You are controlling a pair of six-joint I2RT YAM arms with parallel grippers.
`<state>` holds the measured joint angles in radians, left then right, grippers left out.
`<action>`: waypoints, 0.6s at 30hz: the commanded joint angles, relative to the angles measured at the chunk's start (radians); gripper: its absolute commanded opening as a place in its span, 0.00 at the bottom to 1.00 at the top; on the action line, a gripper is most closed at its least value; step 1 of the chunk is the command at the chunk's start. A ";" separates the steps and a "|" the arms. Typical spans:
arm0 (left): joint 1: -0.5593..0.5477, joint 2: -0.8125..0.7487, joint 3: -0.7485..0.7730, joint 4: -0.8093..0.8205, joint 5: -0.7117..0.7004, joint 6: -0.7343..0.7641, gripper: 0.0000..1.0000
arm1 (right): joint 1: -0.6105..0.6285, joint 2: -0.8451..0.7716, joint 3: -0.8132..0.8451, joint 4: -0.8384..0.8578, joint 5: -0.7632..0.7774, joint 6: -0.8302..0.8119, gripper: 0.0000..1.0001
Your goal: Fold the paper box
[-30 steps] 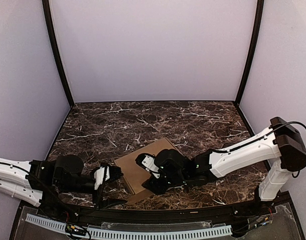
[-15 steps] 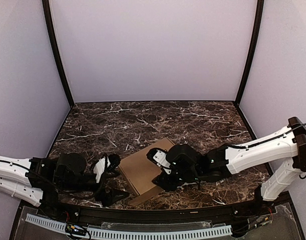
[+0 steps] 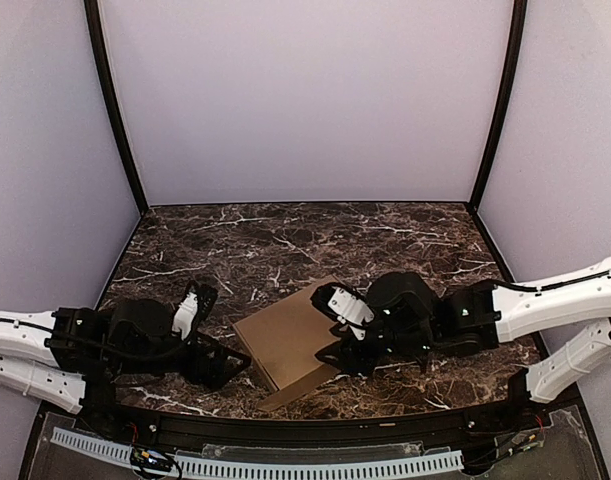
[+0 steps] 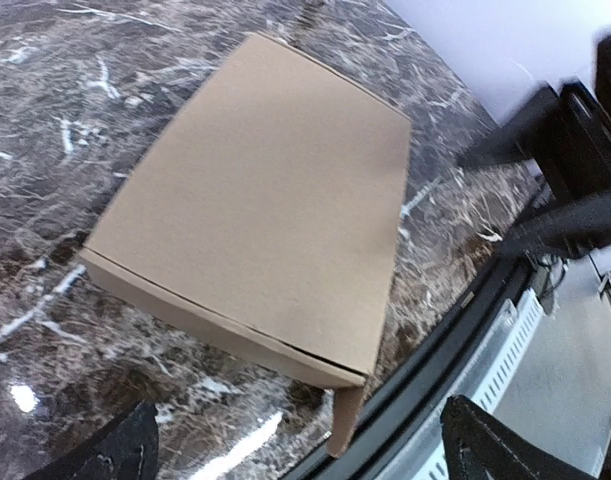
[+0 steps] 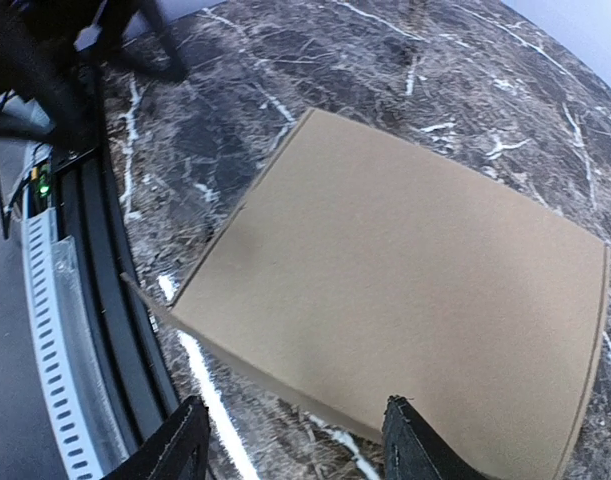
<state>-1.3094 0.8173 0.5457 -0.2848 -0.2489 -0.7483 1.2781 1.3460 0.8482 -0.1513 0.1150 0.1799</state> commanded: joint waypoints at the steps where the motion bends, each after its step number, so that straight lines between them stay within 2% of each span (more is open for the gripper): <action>1: 0.098 0.072 0.116 -0.153 -0.097 0.065 0.98 | 0.086 -0.040 -0.073 0.076 -0.034 0.069 0.58; 5: 0.239 0.207 0.215 -0.163 -0.079 0.232 0.99 | 0.191 -0.015 -0.092 0.066 0.126 0.233 0.62; 9: 0.366 0.364 0.294 -0.091 0.026 0.402 0.99 | 0.255 0.053 -0.101 0.062 0.222 0.389 0.68; 10: 0.386 0.393 0.303 -0.079 0.090 0.437 0.99 | 0.265 0.071 -0.097 0.063 0.237 0.416 0.70; 14: 0.458 0.546 0.319 0.014 0.270 0.483 0.99 | 0.274 0.153 -0.074 0.057 0.268 0.495 0.77; 18: 0.497 0.619 0.308 0.082 0.381 0.475 0.99 | 0.275 0.204 -0.050 0.094 0.262 0.509 0.80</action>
<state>-0.8413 1.3994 0.8539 -0.2775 -0.0498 -0.3241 1.5448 1.5146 0.7666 -0.1055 0.3340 0.6132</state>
